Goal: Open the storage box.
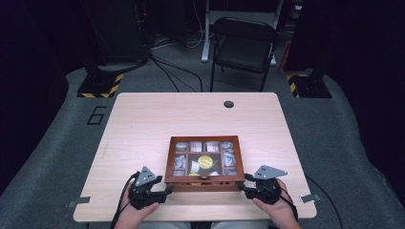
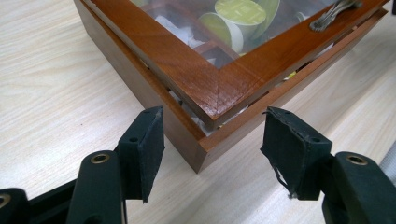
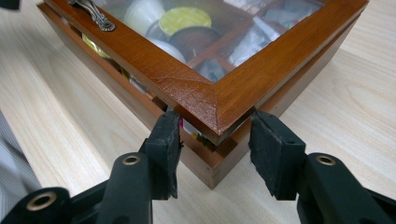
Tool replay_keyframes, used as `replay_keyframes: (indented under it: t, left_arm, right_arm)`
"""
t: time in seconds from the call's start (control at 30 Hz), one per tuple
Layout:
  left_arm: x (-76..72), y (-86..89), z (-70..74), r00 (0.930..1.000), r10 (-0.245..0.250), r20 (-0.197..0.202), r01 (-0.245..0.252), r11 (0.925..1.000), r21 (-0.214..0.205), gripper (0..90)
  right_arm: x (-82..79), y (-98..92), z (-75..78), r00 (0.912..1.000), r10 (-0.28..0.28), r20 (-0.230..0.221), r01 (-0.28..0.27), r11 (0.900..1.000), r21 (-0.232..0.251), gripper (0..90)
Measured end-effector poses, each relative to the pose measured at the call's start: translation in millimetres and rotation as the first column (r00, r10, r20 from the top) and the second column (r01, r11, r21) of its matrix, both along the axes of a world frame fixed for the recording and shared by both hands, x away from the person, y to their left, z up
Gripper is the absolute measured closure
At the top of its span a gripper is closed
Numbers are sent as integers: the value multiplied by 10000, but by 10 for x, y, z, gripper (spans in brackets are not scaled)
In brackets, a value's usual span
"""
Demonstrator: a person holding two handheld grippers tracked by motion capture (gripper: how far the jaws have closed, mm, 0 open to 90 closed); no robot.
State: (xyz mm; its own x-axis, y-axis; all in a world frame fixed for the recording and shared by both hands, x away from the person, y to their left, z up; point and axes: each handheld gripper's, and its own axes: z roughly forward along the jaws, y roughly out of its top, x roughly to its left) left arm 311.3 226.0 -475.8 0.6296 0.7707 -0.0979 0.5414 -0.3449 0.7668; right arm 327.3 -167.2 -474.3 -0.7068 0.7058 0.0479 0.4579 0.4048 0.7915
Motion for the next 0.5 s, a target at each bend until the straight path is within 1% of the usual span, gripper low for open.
replay_keyframes:
  t: [0.03,0.07,0.17,0.2,0.23,0.33,0.37,0.43,0.5]
  left_arm:
    - [14,-11,-3,10000,-13,35,13,10000,56,384]
    - [24,-26,-8,10000,46,37,-46,10000,27,385]
    - [59,-63,-20,10000,23,69,-24,10000,64,386]
    - [75,-74,-21,10000,-52,67,51,9999,156,386]
    - [92,-95,-28,9999,-68,149,65,9998,203,386]
    - [125,-131,-37,9998,-13,183,10,9999,153,386]
    - [135,-135,-35,9997,-31,240,26,9998,214,386]
    - [139,-147,-30,9997,16,229,-19,9999,110,383]
    - [139,-149,-18,9994,28,352,-32,9999,136,382]
  right_arm:
    - [2,-3,6,10000,-21,51,21,10000,18,530]
    - [5,-5,8,10000,-10,65,9,9999,104,529]
    - [8,-7,12,10000,1,54,-1,9999,148,529]
    - [9,-6,11,10000,-1,65,0,9999,147,529]
    - [9,-6,11,10000,-4,64,3,9999,145,529]
    - [11,-6,14,10000,0,49,0,9999,138,529]
    - [12,-5,13,10000,6,66,-7,9999,137,529]
    - [12,-5,14,10000,11,59,-11,9999,126,529]
    - [10,-4,19,10000,-83,-11,83,9998,196,528]
